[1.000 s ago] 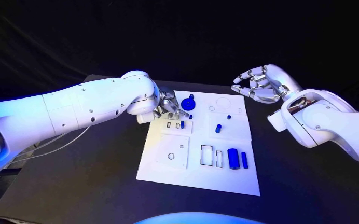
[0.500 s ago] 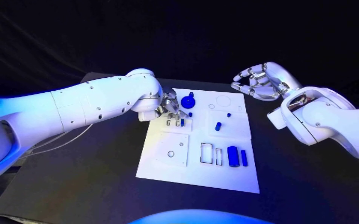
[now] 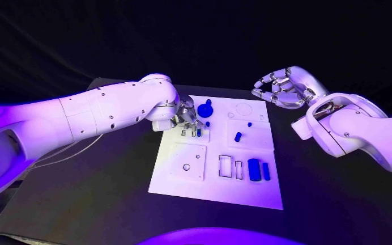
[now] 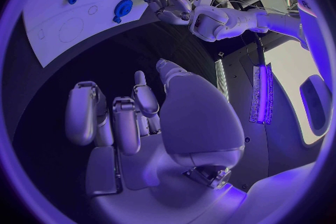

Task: Assemble the parts on the task board

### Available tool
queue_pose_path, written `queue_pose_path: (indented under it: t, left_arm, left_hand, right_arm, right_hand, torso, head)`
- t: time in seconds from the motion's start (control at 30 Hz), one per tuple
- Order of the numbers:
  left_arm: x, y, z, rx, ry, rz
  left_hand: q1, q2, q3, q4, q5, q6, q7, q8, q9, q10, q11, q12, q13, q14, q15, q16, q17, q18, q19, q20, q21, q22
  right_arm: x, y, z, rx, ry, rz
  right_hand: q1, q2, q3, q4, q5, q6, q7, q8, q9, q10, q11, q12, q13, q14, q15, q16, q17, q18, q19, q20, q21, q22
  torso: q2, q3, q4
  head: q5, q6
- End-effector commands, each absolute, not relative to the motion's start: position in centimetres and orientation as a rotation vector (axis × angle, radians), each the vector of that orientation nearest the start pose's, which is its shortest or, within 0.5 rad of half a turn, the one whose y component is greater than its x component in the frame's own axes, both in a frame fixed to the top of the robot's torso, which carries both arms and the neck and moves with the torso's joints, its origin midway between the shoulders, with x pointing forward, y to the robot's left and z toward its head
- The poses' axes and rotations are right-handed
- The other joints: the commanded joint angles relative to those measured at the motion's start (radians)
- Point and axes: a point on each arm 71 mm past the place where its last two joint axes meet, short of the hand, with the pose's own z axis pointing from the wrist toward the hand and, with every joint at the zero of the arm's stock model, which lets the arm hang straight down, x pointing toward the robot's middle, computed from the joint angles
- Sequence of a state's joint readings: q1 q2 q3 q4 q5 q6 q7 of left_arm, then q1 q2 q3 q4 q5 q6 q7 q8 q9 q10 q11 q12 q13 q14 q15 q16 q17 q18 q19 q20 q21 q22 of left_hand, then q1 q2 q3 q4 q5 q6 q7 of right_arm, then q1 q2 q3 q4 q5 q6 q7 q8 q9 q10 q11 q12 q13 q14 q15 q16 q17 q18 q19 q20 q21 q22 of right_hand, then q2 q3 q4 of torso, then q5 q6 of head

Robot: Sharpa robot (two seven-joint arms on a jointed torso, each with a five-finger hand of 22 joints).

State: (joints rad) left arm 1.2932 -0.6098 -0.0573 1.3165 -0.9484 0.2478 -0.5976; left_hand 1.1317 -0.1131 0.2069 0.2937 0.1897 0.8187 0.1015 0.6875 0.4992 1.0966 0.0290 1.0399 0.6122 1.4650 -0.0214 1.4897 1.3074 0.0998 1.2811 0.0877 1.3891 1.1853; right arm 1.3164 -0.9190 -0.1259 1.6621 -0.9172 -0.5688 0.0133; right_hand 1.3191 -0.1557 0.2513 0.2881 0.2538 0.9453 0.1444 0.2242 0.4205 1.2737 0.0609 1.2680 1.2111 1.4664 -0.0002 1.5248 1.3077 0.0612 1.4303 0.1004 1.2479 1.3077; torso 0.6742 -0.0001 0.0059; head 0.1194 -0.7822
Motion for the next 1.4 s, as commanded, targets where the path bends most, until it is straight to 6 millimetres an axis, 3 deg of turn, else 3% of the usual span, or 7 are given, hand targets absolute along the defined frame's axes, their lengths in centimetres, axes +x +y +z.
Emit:
queue_pose_path:
  t: [0.03, 1.07, 1.4]
  left_arm:
    - [51.66, 15.48, -20.42, -0.158, 2.44, -0.403]
    - [51.7, 15.13, -20.64, -0.137, 2.458, -0.405]
    - [51.66, 15.01, -20.65, -0.129, 2.462, -0.408]
  left_hand:
    - [0.009, 0.006, -0.001, -0.002, 0.005, -0.005, 0.0, 0.005, 0.003, -0.007, 0.0, -0.001, 0.002, 0.053, -0.009, 0.0, 0.101, -0.013, -0.001, -0.008, 0.002, 0.001]
    - [0.069, 0.014, 0.017, -0.004, 0.006, -0.009, -0.003, 0.021, 0.016, -0.008, -0.003, 0.005, 0.012, 0.055, -0.012, 0.005, 0.109, -0.014, 0.002, -0.009, 0.005, 0.009]
    - [0.122, 0.022, 0.049, -0.006, 0.005, -0.011, -0.008, 0.028, 0.021, -0.008, -0.008, 0.006, 0.017, 0.056, -0.015, 0.007, 0.112, -0.015, 0.003, -0.01, 0.007, 0.012]
  right_arm:
    - [47.07, -20.66, -14.22, 0.305, 1.529, 0.943]
    - [47.08, -20.46, -14.26, 0.301, 1.535, 0.946]
    - [47.07, -20.36, -14.26, 0.3, 1.536, 0.948]
  right_hand:
    - [-0.002, -0.006, 0.004, 0.0, 0.005, -0.007, -0.001, 0.006, 0.001, -0.008, 0.002, -0.003, -0.001, 0.074, -0.009, -0.007, 0.141, 0.008, -0.007, -0.003, -0.004, 0.116]
    - [-0.004, -0.003, 0.007, 0.0, 0.018, -0.01, -0.001, 0.013, 0.005, -0.008, 0.001, -0.004, -0.001, 0.074, -0.009, -0.008, 0.139, 0.008, -0.008, -0.004, -0.008, 0.115]
    - [-0.004, -0.002, 0.009, 0.0, 0.022, -0.01, -0.001, 0.015, 0.006, -0.007, 0.001, -0.003, 0.0, 0.074, -0.009, -0.008, 0.139, 0.008, -0.007, -0.004, -0.008, 0.115]
  torso:
    - [0.0, 0.0007, 0.0007]
    - [0.0, 0.0011, -0.0002]
    - [-0.001, 0.0016, 0.0004]
  head:
    - [0.0, -0.002]
    - [0.0, -0.008]
    - [0.0, -0.009]
